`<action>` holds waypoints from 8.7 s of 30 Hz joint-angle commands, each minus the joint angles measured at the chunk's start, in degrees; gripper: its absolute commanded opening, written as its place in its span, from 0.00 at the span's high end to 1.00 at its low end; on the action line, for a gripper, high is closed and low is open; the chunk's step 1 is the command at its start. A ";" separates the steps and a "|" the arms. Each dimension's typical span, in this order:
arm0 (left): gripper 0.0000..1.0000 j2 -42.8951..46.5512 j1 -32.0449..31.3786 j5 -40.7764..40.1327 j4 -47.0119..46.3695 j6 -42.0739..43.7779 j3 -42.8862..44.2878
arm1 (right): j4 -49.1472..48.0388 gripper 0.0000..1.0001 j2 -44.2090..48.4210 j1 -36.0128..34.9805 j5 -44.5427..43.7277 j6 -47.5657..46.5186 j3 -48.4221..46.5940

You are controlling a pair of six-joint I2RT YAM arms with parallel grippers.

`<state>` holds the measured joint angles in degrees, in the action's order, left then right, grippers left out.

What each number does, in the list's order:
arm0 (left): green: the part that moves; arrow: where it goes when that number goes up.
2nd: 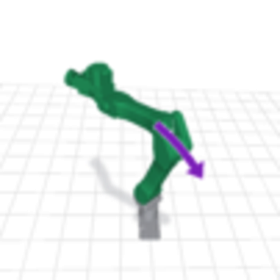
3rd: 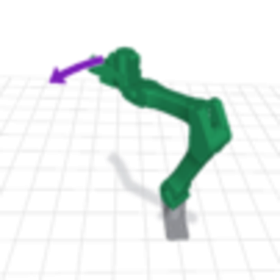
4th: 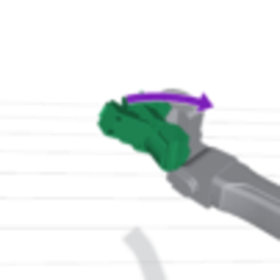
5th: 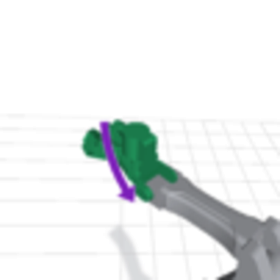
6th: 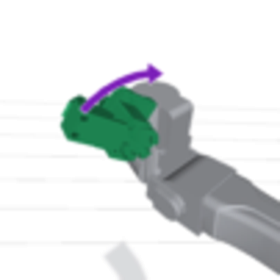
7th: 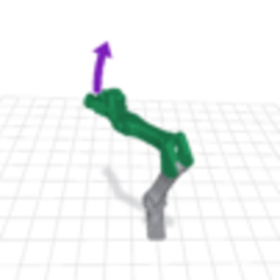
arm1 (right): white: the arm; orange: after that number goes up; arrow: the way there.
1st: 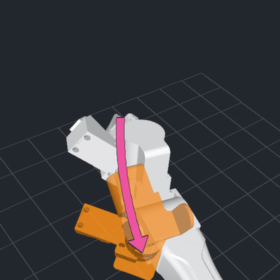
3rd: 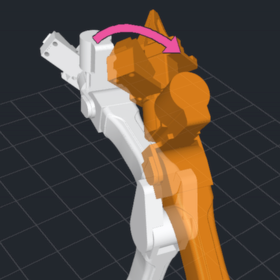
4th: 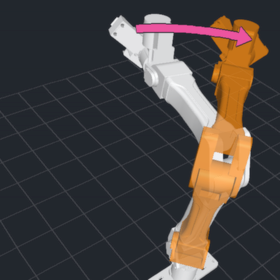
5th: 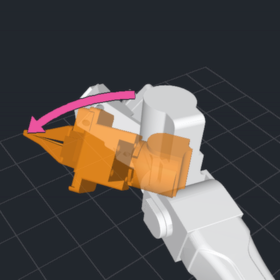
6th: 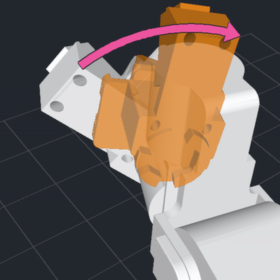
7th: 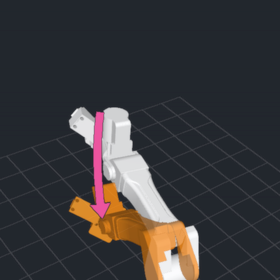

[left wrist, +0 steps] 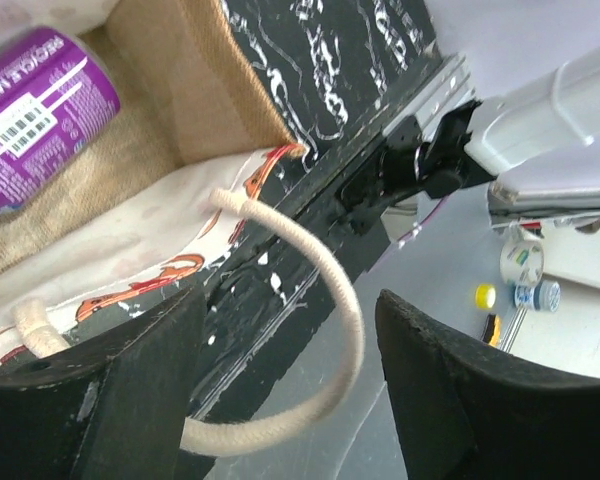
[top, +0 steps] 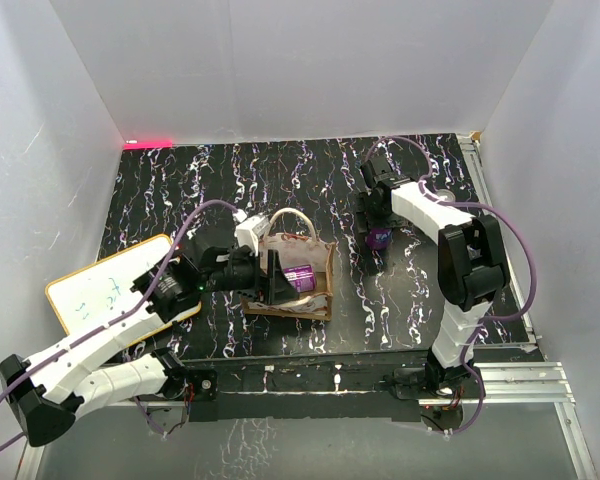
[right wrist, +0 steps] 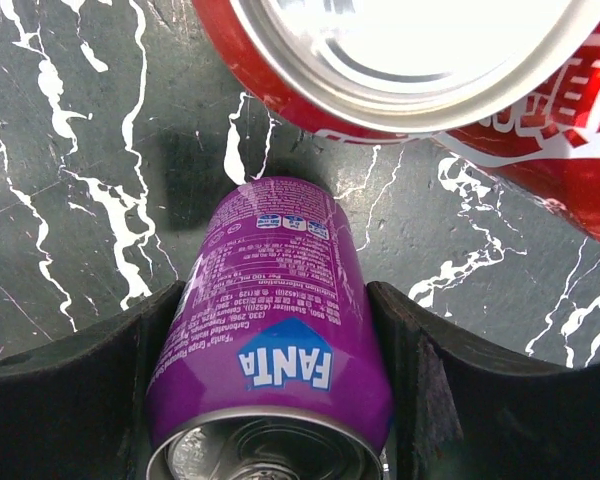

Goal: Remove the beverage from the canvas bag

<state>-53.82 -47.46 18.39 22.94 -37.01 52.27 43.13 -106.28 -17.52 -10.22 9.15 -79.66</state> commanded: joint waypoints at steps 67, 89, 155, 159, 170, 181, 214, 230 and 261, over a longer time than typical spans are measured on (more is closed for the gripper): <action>0.79 10.08 0.01 7.90 3.13 -11.22 -24.77 | -17.88 0.19 13.20 -39.58 25.71 -58.49 14.91; 0.79 12.21 0.01 5.78 4.74 -11.87 -23.41 | -24.90 0.25 2.66 -36.70 18.45 -54.54 17.96; 0.58 19.26 0.01 -29.65 16.91 -5.49 -2.38 | -56.76 0.92 40.49 -29.97 19.41 -20.03 22.95; 0.56 18.35 0.05 -29.81 16.82 -4.71 -1.76 | -50.58 0.92 44.99 -29.57 15.57 -22.77 21.35; 0.42 17.80 0.03 -30.45 15.56 -4.21 -2.44 | -35.27 0.92 62.95 -28.71 -3.44 -20.05 34.77; 0.30 15.37 0.01 -29.79 15.21 -3.75 -1.09 | -47.73 0.92 77.40 -27.11 -24.12 -8.72 58.92; 0.08 22.58 0.06 -32.77 22.59 -5.50 1.47 | -104.35 0.92 33.54 14.15 12.22 -11.48 64.01; 0.07 22.45 0.06 -32.33 22.23 -5.78 1.17 | -103.22 0.35 31.92 14.20 12.31 -13.22 66.11; 0.04 8.03 0.05 -35.98 2.16 -1.56 -2.72 | -28.87 0.02 61.24 -6.22 23.77 10.75 34.62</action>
<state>-43.22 -47.16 -13.41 30.57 -41.95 47.59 0.58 -42.30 -21.58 14.66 13.23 -33.47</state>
